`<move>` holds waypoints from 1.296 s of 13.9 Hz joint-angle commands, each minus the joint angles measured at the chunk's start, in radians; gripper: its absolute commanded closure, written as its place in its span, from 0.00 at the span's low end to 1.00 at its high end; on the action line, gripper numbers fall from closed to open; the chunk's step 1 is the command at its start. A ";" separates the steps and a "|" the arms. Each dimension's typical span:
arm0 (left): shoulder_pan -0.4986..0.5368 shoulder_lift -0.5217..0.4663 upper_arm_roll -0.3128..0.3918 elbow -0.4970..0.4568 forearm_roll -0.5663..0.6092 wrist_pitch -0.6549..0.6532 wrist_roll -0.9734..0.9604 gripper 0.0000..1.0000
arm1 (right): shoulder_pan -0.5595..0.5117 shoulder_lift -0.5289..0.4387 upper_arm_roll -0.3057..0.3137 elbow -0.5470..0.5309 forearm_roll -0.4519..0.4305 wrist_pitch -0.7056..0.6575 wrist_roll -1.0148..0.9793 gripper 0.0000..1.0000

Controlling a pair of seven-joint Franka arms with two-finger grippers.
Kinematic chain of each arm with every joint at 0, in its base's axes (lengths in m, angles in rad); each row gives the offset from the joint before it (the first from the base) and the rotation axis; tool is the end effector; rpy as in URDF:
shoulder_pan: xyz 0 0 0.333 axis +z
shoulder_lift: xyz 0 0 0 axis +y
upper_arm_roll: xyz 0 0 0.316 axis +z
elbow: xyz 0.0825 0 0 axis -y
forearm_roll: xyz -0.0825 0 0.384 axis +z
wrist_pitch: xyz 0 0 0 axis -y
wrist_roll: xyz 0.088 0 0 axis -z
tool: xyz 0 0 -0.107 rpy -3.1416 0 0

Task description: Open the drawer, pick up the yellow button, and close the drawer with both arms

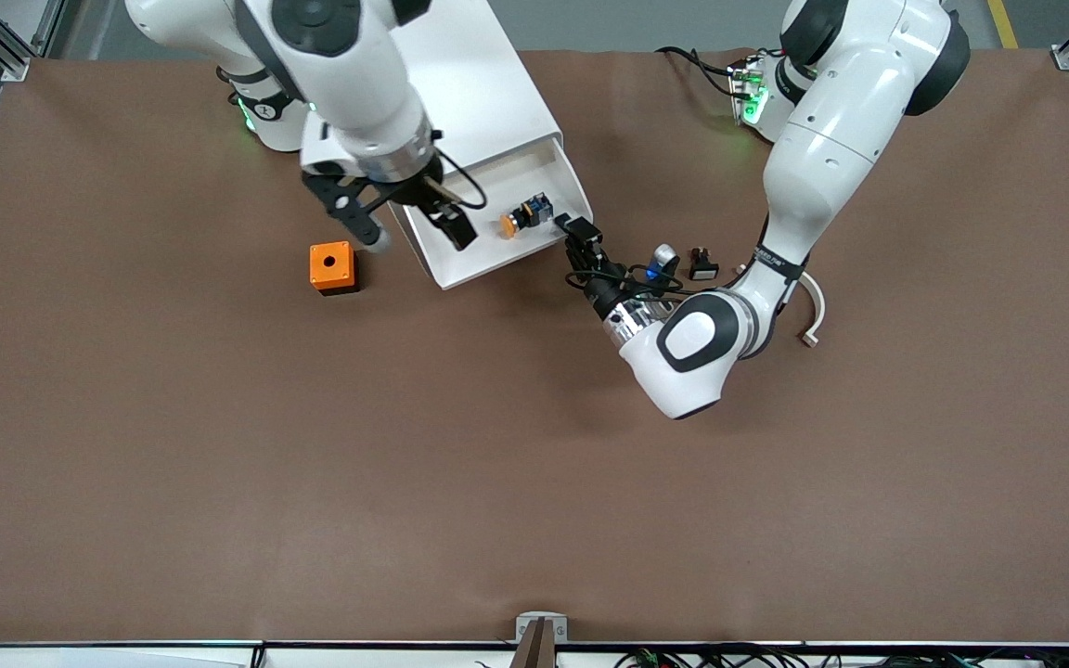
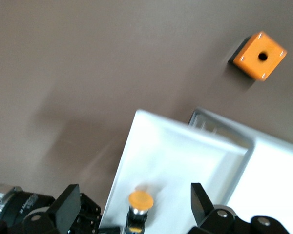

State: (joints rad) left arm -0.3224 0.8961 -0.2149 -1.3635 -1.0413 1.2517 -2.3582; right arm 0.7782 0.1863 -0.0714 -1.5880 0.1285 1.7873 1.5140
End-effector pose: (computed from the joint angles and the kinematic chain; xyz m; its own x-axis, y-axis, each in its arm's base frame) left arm 0.5216 -0.4023 0.2310 -0.5080 0.8595 -0.0572 0.0620 -0.0298 -0.9976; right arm 0.4635 0.4146 0.5264 0.6695 -0.7344 -0.1115 -0.7403 -0.6720 -0.0184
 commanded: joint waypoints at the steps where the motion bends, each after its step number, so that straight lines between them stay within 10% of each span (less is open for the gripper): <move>1: 0.011 -0.006 0.000 0.004 -0.025 -0.002 0.014 0.80 | 0.084 0.045 -0.013 0.003 -0.004 0.053 0.107 0.00; 6: 0.014 -0.003 0.000 0.026 -0.062 0.002 0.181 0.01 | 0.179 0.116 -0.014 0.005 -0.064 0.106 0.251 0.00; 18: 0.074 -0.009 0.008 0.037 -0.042 0.029 0.482 0.01 | 0.179 0.182 -0.016 0.016 -0.076 0.129 0.256 0.02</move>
State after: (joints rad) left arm -0.2418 0.8943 -0.2122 -1.3304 -1.0845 1.2722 -1.9162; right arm 0.9524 0.3547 -0.0813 -1.5914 0.0707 1.9068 1.7509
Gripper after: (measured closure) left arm 0.004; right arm 0.013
